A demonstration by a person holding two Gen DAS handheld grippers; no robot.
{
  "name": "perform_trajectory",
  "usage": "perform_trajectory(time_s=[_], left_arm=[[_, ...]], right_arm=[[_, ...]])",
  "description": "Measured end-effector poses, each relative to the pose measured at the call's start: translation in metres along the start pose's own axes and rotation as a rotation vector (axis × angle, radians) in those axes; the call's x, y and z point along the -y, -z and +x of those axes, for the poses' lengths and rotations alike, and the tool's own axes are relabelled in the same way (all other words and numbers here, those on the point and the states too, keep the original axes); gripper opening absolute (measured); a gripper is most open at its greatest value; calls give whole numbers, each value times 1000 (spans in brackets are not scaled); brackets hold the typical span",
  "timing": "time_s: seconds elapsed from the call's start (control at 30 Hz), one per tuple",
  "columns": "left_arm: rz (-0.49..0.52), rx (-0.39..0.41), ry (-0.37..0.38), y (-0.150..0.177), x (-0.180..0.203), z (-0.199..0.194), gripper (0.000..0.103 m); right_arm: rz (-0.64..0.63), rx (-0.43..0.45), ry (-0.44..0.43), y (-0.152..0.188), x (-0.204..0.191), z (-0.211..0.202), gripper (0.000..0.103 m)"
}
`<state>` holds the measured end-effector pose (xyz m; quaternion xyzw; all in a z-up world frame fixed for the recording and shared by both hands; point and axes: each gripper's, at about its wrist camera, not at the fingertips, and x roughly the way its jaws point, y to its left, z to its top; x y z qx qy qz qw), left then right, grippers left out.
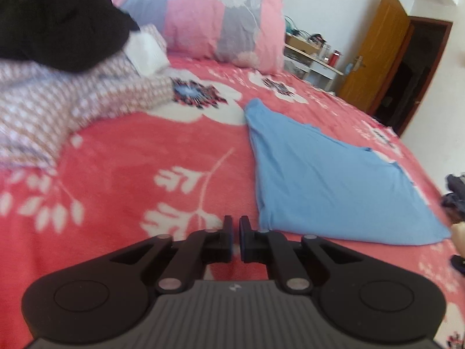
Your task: Fold clothes
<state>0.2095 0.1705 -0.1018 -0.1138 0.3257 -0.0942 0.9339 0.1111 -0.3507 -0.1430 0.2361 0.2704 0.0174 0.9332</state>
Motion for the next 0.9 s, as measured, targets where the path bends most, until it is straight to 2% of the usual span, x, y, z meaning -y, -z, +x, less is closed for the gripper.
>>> perform_trajectory(time_s=[0.1,0.2,0.27,0.37,0.43,0.5,0.57,0.63,0.73,0.83,0.9], left_arm=[[71,62,-36,-6,21,-11,15],[167,98,-16,-9,49,-9,22],[207,67,-12,-7,63,5,24],[213,-12,-68,4,64,35,21],[163,-8,-67,5,55,36,14],[124,4,-88,3,47,30,13],[122,41,-106,-1,44,23,13],[124,85,-117,-5,43,15,14],[146,121,-57,-17,56,17,14],[199,42,21,-23,74,49,20],[202,-35,15,-26,72,79,19]], right_arm=[[-43,-5,21,-5,-10,-1,39],[-221,7,62,-15,-43,0,39],[-342,11,78,-22,-68,5,39],[-472,-7,78,-33,-98,33,37],[-465,-37,127,-40,-91,55,36],[-444,-56,160,-45,-82,71,36],[-388,-42,151,-44,-68,70,33],[-332,-28,141,-43,-55,69,27],[-248,-8,126,-42,-35,67,27],[-178,10,113,-41,-18,66,27],[-174,12,109,-41,-18,67,27]])
